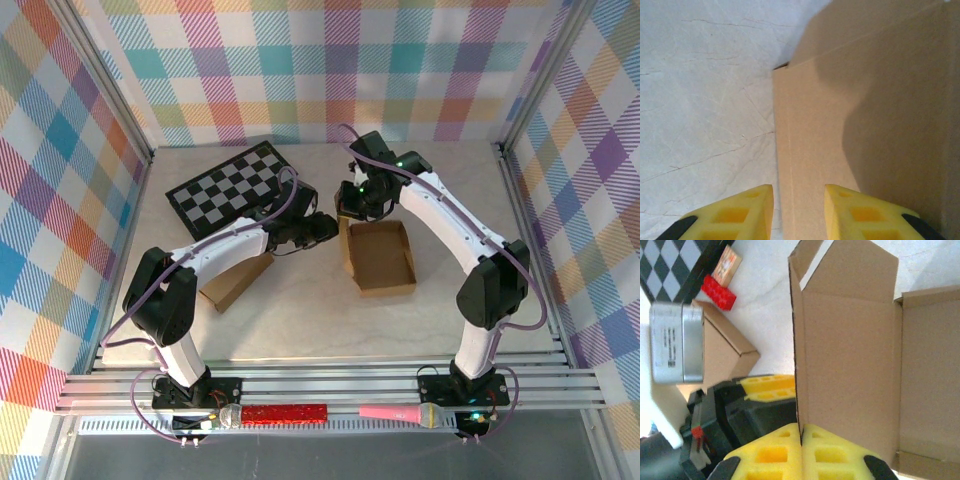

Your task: Fold the paper box

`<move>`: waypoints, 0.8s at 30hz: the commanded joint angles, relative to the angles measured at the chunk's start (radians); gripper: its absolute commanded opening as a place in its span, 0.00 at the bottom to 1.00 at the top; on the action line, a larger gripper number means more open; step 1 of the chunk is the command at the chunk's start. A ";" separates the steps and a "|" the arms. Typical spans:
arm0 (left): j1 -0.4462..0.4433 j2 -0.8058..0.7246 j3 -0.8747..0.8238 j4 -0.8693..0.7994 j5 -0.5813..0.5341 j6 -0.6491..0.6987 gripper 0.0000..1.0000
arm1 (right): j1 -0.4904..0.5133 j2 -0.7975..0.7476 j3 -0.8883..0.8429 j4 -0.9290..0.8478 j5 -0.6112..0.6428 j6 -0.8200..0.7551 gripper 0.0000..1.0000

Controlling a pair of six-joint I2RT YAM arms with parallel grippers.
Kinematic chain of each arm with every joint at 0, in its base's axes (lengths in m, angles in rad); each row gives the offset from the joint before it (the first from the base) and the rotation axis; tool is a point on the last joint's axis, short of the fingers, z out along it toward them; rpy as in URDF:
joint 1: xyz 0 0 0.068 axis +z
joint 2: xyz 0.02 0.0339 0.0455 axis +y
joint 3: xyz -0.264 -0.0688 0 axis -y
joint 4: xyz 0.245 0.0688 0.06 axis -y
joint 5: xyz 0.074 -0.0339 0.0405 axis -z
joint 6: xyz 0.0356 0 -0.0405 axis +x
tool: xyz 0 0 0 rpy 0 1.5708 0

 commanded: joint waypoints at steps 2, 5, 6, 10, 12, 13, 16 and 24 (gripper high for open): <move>-0.007 -0.067 0.041 -0.050 -0.021 0.010 0.33 | 0.005 -0.072 -0.011 0.018 0.123 0.185 0.00; -0.004 -0.101 0.038 -0.077 -0.034 0.024 0.33 | 0.006 -0.093 -0.006 0.006 0.196 0.301 0.00; -0.004 -0.114 0.036 -0.089 -0.040 0.032 0.33 | 0.004 -0.096 -0.002 -0.004 0.222 0.340 0.00; 0.001 -0.169 0.015 -0.141 -0.074 0.067 0.34 | 0.004 -0.103 0.018 -0.058 0.328 0.497 0.00; 0.006 -0.198 -0.006 -0.170 -0.091 0.089 0.34 | 0.003 -0.095 0.032 -0.082 0.376 0.560 0.00; 0.008 -0.211 -0.015 -0.182 -0.098 0.100 0.34 | 0.001 -0.084 0.049 -0.110 0.397 0.596 0.00; 0.012 -0.248 -0.049 -0.225 -0.118 0.143 0.34 | -0.004 -0.025 0.147 -0.242 0.467 0.711 0.00; -0.021 -0.322 -0.123 -0.210 -0.051 0.325 0.37 | -0.017 0.142 0.417 -0.542 0.527 0.909 0.00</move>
